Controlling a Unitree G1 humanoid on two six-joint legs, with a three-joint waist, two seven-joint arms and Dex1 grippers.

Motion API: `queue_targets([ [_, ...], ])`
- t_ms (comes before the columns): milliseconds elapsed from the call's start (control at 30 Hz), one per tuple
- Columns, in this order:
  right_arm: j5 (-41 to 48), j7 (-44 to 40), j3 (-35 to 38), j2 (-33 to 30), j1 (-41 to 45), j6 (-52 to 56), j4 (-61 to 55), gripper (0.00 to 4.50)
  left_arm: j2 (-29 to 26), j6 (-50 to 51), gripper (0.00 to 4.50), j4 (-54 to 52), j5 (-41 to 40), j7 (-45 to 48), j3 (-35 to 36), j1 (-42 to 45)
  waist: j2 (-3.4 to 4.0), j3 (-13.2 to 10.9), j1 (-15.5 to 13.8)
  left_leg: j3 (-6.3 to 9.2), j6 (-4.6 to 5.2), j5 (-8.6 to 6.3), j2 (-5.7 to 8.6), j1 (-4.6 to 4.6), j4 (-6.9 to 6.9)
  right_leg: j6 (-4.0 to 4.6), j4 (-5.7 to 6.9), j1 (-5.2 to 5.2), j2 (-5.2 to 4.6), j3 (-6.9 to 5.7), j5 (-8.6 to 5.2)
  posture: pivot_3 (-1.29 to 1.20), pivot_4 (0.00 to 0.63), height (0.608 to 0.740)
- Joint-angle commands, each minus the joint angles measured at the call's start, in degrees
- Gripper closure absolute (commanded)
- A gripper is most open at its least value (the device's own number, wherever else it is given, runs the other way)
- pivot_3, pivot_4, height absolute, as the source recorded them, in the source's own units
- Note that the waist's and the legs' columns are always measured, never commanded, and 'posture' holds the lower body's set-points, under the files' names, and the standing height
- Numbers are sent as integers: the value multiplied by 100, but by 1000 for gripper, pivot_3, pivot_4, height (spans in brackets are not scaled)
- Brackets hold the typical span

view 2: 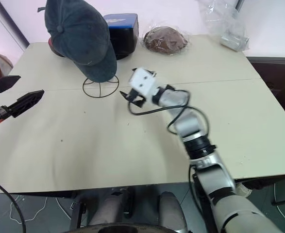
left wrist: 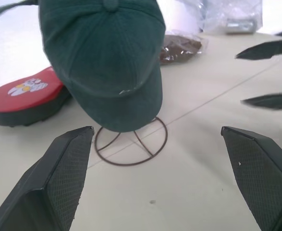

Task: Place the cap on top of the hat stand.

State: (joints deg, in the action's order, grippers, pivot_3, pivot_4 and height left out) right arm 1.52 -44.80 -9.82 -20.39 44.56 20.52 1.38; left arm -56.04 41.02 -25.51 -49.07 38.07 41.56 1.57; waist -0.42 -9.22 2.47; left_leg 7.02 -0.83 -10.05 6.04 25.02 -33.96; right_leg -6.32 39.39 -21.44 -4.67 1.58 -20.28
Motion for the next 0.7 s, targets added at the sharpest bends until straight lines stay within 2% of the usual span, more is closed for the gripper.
queue_targets([
  [33,1077,-987,520,-663,397,1091,-831,32,-301,-216,0,177,185,441,32,116,3,-2,-12,0,0,0,0,0,0,1,0,0,-1,-1,0,0,150,740],
  [200,2237,-1774,1211,-1715,882,2165,-1161,32,-639,-351,0,496,418,1053,36,149,5,-6,-15,-3,9,-6,0,0,2,2,-13,0,-11,-3,0,0,150,740],
  [267,2557,-1836,1414,-1937,1036,2464,-1151,32,-719,-375,0,603,475,1208,47,188,5,-7,-11,-5,9,-7,0,1,5,2,-15,1,-14,-3,0,0,150,740],
  [467,2805,-1812,1502,-2248,996,2515,-1208,32,-774,-368,0,686,564,1477,49,217,6,-7,-6,-14,14,-10,-3,6,7,5,-16,0,-19,0,-1,0,150,740],
  [700,2836,-1718,1449,-2299,881,2349,-1163,32,-736,-354,0,680,606,1546,40,295,6,-7,-10,-18,15,-10,-2,10,5,5,-16,-2,-23,-1,-1,0,150,740],
])
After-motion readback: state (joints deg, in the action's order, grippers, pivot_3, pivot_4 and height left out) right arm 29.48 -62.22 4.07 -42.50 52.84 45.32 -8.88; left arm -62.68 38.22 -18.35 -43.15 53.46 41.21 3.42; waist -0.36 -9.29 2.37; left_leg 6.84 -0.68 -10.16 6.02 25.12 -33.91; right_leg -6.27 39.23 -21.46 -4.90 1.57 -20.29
